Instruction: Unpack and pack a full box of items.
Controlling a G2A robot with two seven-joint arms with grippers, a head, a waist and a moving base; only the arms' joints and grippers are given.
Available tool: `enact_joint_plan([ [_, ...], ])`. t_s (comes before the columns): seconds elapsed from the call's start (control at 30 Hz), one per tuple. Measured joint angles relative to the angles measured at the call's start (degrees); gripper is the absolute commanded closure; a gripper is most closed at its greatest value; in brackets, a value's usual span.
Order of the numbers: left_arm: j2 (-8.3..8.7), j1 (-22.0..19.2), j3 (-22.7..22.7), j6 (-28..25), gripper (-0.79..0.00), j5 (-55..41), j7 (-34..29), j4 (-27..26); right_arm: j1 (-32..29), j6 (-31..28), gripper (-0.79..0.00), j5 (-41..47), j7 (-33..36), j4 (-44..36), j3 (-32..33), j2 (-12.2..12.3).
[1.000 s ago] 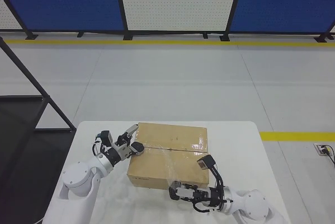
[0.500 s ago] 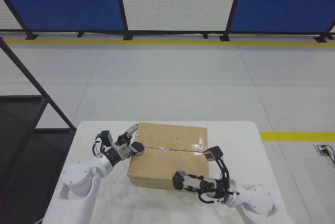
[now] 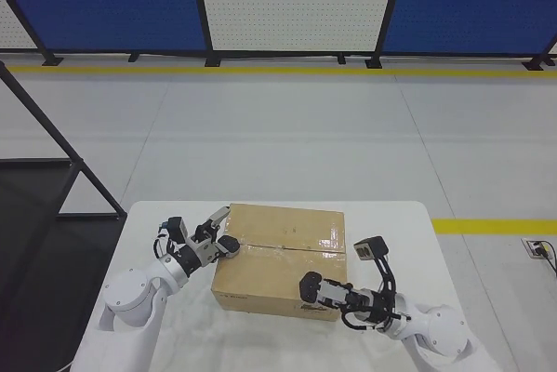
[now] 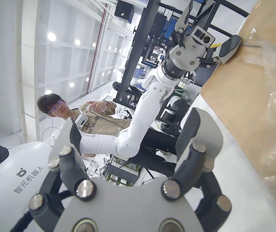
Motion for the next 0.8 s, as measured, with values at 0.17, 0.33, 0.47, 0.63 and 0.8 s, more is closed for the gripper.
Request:
enact_joint_plan([
  [0.17,0.00,0.0,0.0,0.0,-0.785,0.0,0.0,0.0,-0.6,-0.2,-0.785,-0.9,-1.0,-0.3,1.2,0.2],
  [0.33,0.00,0.0,0.0,0.0,-0.785,0.0,0.0,0.0,-1.9,-1.0,-0.785,-3.0,2.1,-1.6,2.6,0.7],
  [0.47,0.00,0.0,0.0,0.0,-0.785,0.0,0.0,0.0,-3.5,-0.5,-0.785,-7.1,6.6,-2.8,2.5,1.3],
  [0.63,0.00,0.0,0.0,0.0,-0.785,0.0,0.0,0.0,-5.6,0.3,-0.785,-10.5,7.1,-1.9,2.0,1.7],
  [0.8,0.00,0.0,0.0,0.0,-0.785,0.0,0.0,0.0,-7.0,0.8,-0.785,-10.7,8.3,-0.3,2.0,2.0],
])
